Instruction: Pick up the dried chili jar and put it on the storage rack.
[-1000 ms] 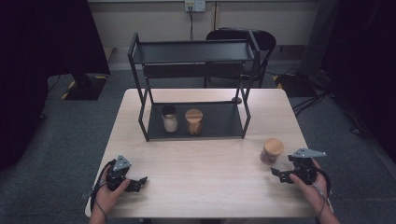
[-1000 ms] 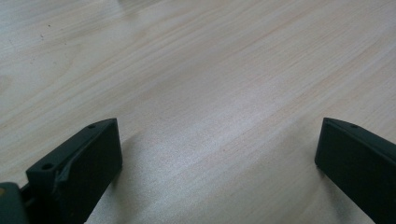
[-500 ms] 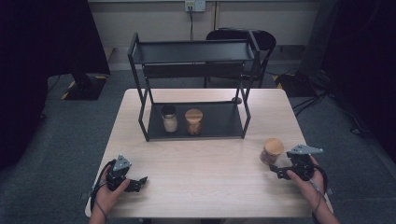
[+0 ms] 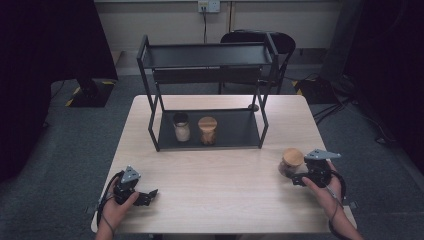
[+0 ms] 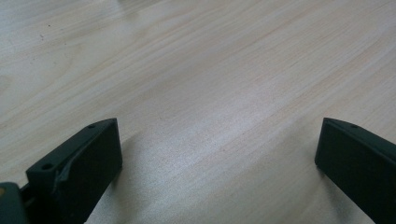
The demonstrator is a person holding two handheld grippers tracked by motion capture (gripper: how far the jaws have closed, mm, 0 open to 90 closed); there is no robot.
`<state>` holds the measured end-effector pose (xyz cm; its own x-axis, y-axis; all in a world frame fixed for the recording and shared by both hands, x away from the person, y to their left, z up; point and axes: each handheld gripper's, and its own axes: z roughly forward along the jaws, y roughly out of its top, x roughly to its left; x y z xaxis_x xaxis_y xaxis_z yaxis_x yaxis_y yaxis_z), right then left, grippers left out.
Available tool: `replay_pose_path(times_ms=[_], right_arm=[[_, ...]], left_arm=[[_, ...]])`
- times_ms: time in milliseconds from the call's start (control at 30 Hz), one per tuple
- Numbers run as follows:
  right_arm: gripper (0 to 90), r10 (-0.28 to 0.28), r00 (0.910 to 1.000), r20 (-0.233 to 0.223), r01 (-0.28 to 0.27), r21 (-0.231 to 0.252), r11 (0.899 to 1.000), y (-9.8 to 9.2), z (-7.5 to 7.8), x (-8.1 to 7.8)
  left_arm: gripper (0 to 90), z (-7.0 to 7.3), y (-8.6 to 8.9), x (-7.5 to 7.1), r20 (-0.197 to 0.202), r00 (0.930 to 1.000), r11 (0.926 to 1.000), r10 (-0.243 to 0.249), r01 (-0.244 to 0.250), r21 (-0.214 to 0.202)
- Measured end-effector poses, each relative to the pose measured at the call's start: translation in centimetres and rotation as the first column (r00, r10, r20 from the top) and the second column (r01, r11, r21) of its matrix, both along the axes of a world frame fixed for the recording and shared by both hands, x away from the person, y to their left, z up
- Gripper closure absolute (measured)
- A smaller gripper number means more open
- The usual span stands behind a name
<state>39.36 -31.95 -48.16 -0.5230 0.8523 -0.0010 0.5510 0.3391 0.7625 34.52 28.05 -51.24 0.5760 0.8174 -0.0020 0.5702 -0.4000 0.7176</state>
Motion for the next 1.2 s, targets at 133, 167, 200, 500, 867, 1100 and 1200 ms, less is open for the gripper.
replay_pose_path(times_ms=[133, 167, 200, 500, 867, 1100, 1200], right_arm=[[2.9, -0.001, 1.0, 0.005, 0.001, -0.001, 1.0, 0.3, 0.1, 0.3], [2.9, -0.003, 1.0, 0.008, 0.002, 0.002, 1.0, 0.4, 0.2, 0.3], [2.9, 0.0, 0.9999, 0.01, 0.0, 0.002, 1.0, 0.4, 0.2, 0.4], [3.3, 0.001, 0.9998, 0.017, 0.0, -0.01, 1.0, 0.7, 0.2, 0.8], [4.0, -0.004, 0.9998, 0.018, 0.005, -0.015, 1.0, 1.2, -0.2, 1.3], [4.7, -0.012, 0.9997, 0.02, 0.012, -0.012, 1.0, 1.3, -0.3, 1.6], [5.5, -0.012, 0.9997, 0.019, 0.012, -0.013, 1.0, 1.3, -0.4, 1.7]], left_arm=[[0.3, 0.0, 0.0, 0.0, 0.0, 1.0, 1.0, 0.0, 0.0, 0.001], [0.3, 0.0, 0.0, 0.0, 0.0, 1.0, 1.0, -0.001, 0.001, 0.001], [0.3, 0.0, 0.0, 0.0, 0.0, 1.0, 1.0, -0.001, 0.001, 0.001], [0.2, 0.0, 0.0, 0.0, 0.0, 1.0, 1.0, 0.0, 0.0, 0.001], [0.3, 0.0, 0.0, -0.1, -0.001, 1.0, 1.0, 0.0, 0.0, 0.002], [0.2, 0.0, 0.0, -0.1, -0.001, 1.0, 1.0, -0.001, 0.001, 0.002], [0.3, 0.0, 0.0, -0.1, -0.001, 1.0, 1.0, -0.001, 0.001, 0.002]])
